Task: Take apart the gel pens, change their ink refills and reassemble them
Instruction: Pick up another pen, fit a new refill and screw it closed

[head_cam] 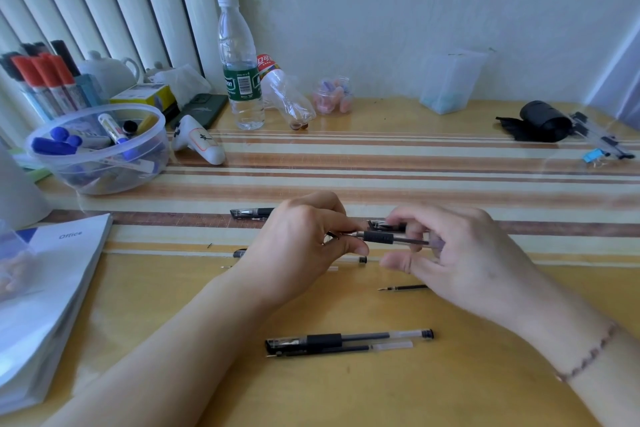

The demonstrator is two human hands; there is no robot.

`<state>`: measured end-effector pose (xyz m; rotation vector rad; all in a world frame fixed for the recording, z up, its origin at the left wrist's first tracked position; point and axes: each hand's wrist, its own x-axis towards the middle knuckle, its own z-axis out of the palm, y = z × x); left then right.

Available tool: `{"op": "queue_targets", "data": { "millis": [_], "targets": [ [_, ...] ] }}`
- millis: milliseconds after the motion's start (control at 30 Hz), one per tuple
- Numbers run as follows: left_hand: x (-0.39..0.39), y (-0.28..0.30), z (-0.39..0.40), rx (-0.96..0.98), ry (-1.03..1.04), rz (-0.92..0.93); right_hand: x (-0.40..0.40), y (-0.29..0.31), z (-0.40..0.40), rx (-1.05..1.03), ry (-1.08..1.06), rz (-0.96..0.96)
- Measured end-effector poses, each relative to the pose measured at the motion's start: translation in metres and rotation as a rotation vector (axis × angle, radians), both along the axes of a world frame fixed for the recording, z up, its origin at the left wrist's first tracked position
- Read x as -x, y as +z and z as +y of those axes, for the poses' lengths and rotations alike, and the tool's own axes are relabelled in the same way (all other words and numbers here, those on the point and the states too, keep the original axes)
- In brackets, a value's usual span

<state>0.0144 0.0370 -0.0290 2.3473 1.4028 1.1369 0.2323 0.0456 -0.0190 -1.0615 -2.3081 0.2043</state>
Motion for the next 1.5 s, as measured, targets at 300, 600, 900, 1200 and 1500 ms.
{"op": "queue_targets", "data": {
  "millis": [300, 600, 900, 1200, 1500],
  "targets": [
    [0.001, 0.004, -0.002, -0.076, -0.117, 0.089, -0.001, 0.002, -0.005, -0.084, -0.036, -0.116],
    [0.01, 0.003, 0.0, 0.274, -0.089, -0.052, -0.014, 0.0, 0.006, -0.009, -0.068, 0.075],
    [0.008, 0.003, 0.001, 0.278, -0.085, -0.096, -0.015, -0.002, 0.01, -0.05, -0.09, 0.077],
    [0.004, 0.005, -0.002, 0.131, -0.109, -0.009, -0.017, -0.001, 0.01, -0.124, -0.047, 0.019],
    [-0.004, 0.005, -0.006, -0.062, -0.124, -0.037, -0.012, 0.0, 0.007, -0.176, 0.035, 0.123]
  ]
}}
